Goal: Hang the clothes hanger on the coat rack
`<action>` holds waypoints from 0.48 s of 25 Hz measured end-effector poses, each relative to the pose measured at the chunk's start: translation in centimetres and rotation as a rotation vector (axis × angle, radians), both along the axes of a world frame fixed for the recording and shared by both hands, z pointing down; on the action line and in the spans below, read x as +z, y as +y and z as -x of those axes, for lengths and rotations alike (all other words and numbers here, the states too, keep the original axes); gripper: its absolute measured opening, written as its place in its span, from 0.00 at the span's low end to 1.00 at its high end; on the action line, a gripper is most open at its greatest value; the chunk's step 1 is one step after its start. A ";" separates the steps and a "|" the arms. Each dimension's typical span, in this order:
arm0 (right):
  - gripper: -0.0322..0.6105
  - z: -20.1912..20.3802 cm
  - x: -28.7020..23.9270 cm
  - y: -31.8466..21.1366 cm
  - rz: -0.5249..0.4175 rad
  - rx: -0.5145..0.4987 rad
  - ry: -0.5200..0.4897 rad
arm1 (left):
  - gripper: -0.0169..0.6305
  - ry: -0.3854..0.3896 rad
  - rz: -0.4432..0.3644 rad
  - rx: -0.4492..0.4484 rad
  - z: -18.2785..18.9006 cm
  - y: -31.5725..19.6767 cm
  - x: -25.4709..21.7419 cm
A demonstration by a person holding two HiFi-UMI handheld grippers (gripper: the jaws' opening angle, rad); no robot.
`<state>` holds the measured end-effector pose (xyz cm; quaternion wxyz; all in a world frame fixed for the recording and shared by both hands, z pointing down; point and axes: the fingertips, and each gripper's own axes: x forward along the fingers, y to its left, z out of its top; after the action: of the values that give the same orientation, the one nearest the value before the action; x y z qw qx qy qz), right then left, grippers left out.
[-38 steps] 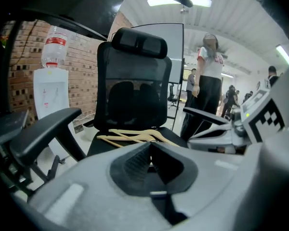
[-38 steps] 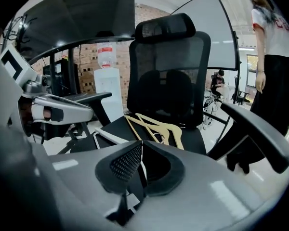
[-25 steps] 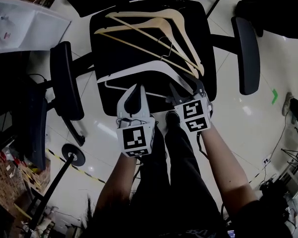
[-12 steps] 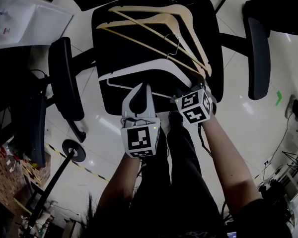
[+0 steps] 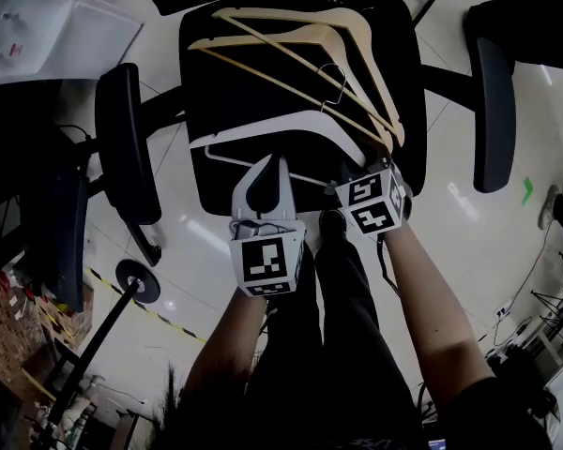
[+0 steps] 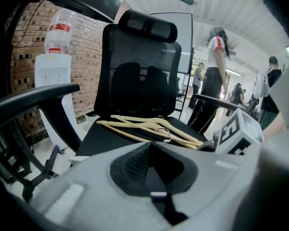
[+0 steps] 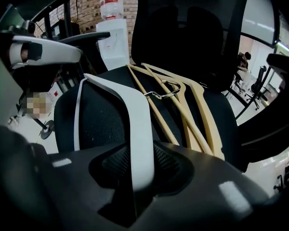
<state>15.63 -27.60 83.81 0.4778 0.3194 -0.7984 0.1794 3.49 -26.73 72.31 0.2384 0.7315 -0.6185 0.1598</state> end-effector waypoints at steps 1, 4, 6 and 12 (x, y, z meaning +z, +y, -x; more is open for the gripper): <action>0.24 0.0 0.0 0.0 0.003 -0.001 0.000 | 0.03 -0.001 -0.001 -0.002 0.1 0.0 -0.1; 0.24 0.0 -0.4 0.1 -0.008 -0.010 -0.003 | 0.03 -0.002 -0.002 -0.010 0.2 0.2 -0.2; 0.24 0.0 -1.2 0.0 -0.039 -0.011 -0.007 | 0.03 -0.001 -0.007 -0.013 0.4 0.3 -0.5; 0.23 -0.2 -3.9 0.1 -0.096 -0.008 -0.009 | 0.03 -0.003 -0.042 -0.039 1.7 0.2 -2.6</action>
<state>15.82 -27.49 79.89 0.4592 0.3379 -0.8094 0.1406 1.79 -26.48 69.76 0.2252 0.7239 -0.6361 0.1435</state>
